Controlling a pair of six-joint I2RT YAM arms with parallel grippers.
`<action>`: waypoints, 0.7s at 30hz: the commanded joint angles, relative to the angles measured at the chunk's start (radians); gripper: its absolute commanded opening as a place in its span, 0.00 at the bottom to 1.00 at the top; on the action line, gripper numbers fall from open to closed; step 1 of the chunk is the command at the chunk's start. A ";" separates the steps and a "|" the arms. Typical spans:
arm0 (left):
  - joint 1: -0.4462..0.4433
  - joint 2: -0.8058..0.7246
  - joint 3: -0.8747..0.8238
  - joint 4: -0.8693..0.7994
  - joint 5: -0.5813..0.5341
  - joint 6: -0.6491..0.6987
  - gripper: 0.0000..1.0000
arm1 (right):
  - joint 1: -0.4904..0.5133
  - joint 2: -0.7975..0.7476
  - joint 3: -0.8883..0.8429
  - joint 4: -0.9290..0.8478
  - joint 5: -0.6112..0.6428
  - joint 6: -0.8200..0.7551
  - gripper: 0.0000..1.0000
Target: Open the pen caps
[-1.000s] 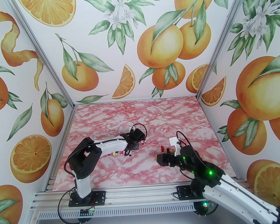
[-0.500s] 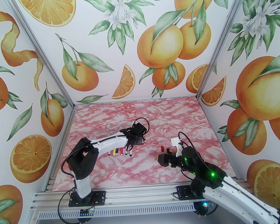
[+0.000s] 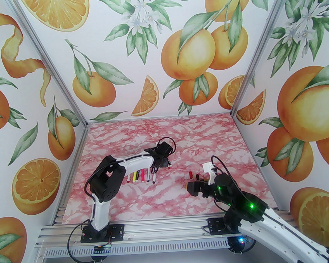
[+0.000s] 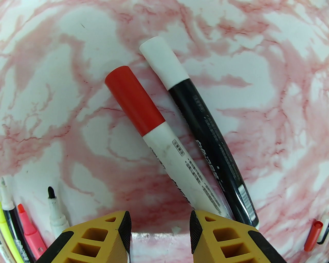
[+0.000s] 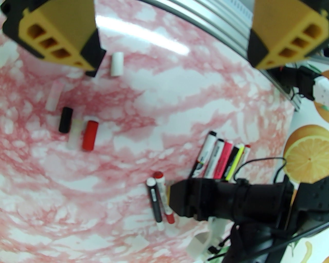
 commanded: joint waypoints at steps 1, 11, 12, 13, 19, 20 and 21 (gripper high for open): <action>0.002 0.007 0.044 0.033 0.017 -0.006 0.43 | 0.006 -0.018 0.006 -0.023 0.026 0.010 1.00; 0.002 -0.006 0.055 0.037 0.012 -0.012 0.42 | 0.006 -0.017 -0.004 -0.012 0.027 0.012 1.00; 0.002 -0.004 0.060 0.039 0.013 -0.013 0.42 | 0.006 -0.015 -0.006 -0.008 0.026 0.013 1.00; 0.001 -0.001 0.067 0.040 0.017 -0.014 0.42 | 0.006 -0.012 -0.007 -0.006 0.026 0.013 1.00; 0.001 0.017 0.099 0.049 0.029 -0.020 0.43 | 0.006 -0.001 -0.009 -0.001 0.029 0.010 1.00; 0.001 0.023 0.104 0.049 0.032 -0.020 0.43 | 0.006 0.000 -0.009 -0.001 0.028 0.010 1.00; 0.000 0.031 0.112 0.049 0.033 -0.022 0.43 | 0.006 0.000 -0.009 0.000 0.027 0.010 1.00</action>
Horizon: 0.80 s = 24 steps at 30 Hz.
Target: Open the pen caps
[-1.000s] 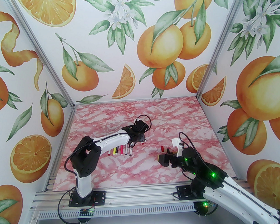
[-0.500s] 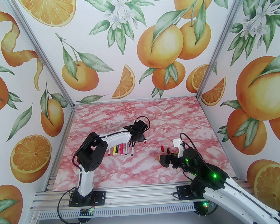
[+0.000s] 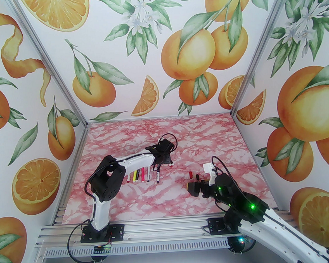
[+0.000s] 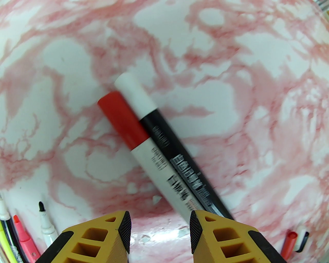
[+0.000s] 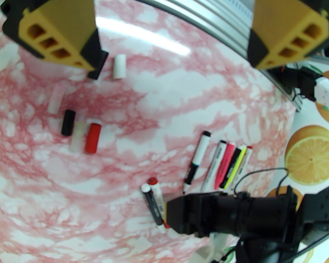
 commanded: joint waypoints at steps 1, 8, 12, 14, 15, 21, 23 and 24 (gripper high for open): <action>0.002 0.035 0.051 0.021 0.014 -0.017 0.43 | 0.007 0.011 -0.007 0.015 0.028 0.010 1.00; 0.001 0.061 0.074 0.009 0.004 -0.030 0.43 | 0.006 0.009 -0.002 0.002 0.032 0.004 1.00; 0.001 0.069 0.078 0.003 0.000 -0.033 0.43 | 0.006 0.008 -0.007 0.006 0.031 0.006 1.00; 0.002 0.074 0.083 -0.001 0.003 -0.035 0.43 | 0.006 0.007 -0.009 0.006 0.031 0.007 1.00; 0.003 0.078 0.086 -0.003 0.005 -0.036 0.42 | 0.006 0.006 -0.009 0.005 0.030 0.007 1.00; 0.001 0.079 0.085 -0.013 0.000 -0.039 0.39 | 0.006 0.000 -0.010 -0.002 0.036 0.005 1.00; 0.002 0.082 0.083 -0.023 -0.007 -0.040 0.36 | 0.006 -0.003 -0.013 0.000 0.034 0.008 1.00; 0.002 0.082 0.082 -0.023 -0.007 -0.042 0.36 | 0.007 -0.002 -0.013 0.001 0.034 0.008 1.00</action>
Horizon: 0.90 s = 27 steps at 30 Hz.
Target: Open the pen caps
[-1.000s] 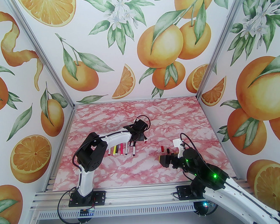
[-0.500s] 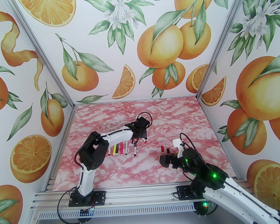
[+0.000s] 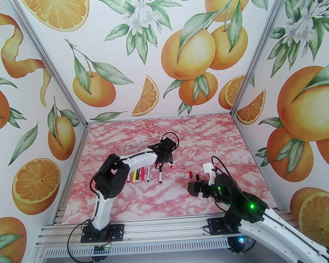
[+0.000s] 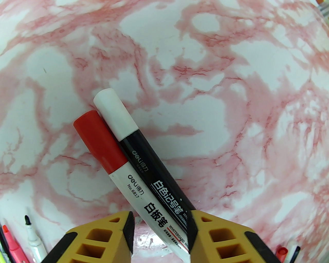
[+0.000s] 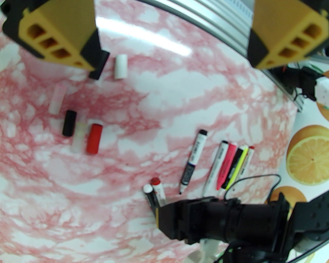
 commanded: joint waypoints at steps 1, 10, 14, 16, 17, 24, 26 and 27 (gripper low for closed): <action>0.002 0.017 0.026 -0.022 -0.012 -0.015 0.35 | 0.006 -0.008 -0.013 0.002 0.026 0.008 1.00; 0.003 0.023 0.025 -0.032 -0.018 -0.008 0.33 | 0.006 -0.010 -0.019 0.003 0.024 0.011 1.00; 0.008 0.026 0.026 -0.028 -0.015 -0.002 0.33 | 0.006 -0.012 -0.016 0.001 0.024 0.010 1.00; 0.011 0.027 0.029 -0.026 -0.014 0.002 0.33 | 0.006 -0.012 -0.016 0.000 0.024 0.011 1.00; 0.012 0.029 0.030 -0.026 -0.014 0.005 0.33 | 0.006 -0.012 -0.016 0.000 0.024 0.011 1.00; 0.026 0.037 0.041 -0.027 -0.006 0.018 0.33 | 0.007 -0.012 -0.017 -0.002 0.025 0.010 1.00; 0.028 0.038 0.043 -0.032 -0.012 0.023 0.33 | 0.007 -0.011 -0.017 -0.001 0.026 0.010 1.00; 0.030 0.039 0.042 -0.034 -0.013 0.024 0.33 | 0.006 -0.011 -0.017 -0.001 0.026 0.010 1.00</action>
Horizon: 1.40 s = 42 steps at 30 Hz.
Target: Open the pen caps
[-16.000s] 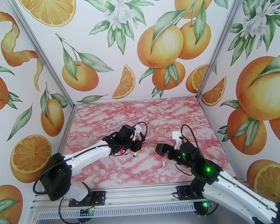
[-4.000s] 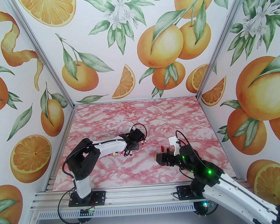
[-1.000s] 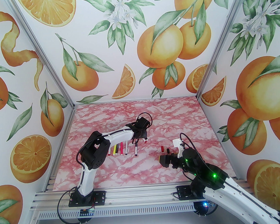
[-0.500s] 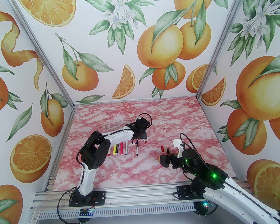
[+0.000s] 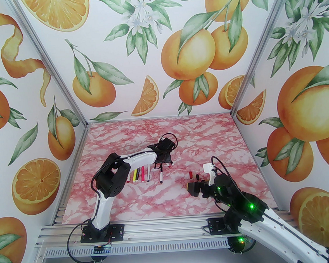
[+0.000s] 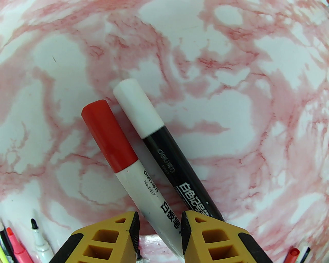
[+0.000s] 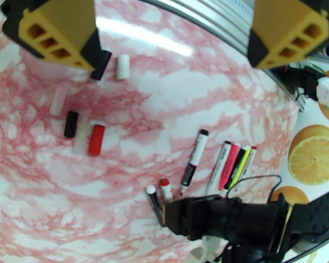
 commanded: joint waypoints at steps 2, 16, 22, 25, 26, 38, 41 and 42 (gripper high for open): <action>0.014 0.019 0.031 -0.008 -0.006 0.015 0.33 | 0.006 -0.011 -0.008 0.000 0.024 0.010 1.00; 0.055 0.022 0.015 -0.006 0.004 -0.004 0.29 | 0.006 -0.010 -0.015 0.011 0.017 0.013 1.00; 0.072 0.023 0.008 -0.008 0.007 0.006 0.26 | 0.006 -0.015 -0.019 0.012 0.014 0.016 1.00; 0.078 0.022 0.003 -0.010 0.008 0.022 0.24 | 0.006 -0.018 -0.022 0.012 0.016 0.019 1.00; 0.078 0.022 0.001 -0.010 0.008 0.028 0.23 | 0.006 -0.018 -0.022 0.012 0.016 0.019 1.00; 0.102 0.034 0.001 -0.052 0.023 0.050 0.23 | 0.006 0.000 -0.025 0.045 0.005 0.031 1.00; 0.103 0.043 0.003 -0.063 0.023 0.056 0.24 | 0.007 0.003 -0.023 0.047 0.005 0.030 1.00; 0.103 0.044 0.003 -0.065 0.023 0.058 0.24 | 0.006 0.003 -0.023 0.047 0.005 0.030 1.00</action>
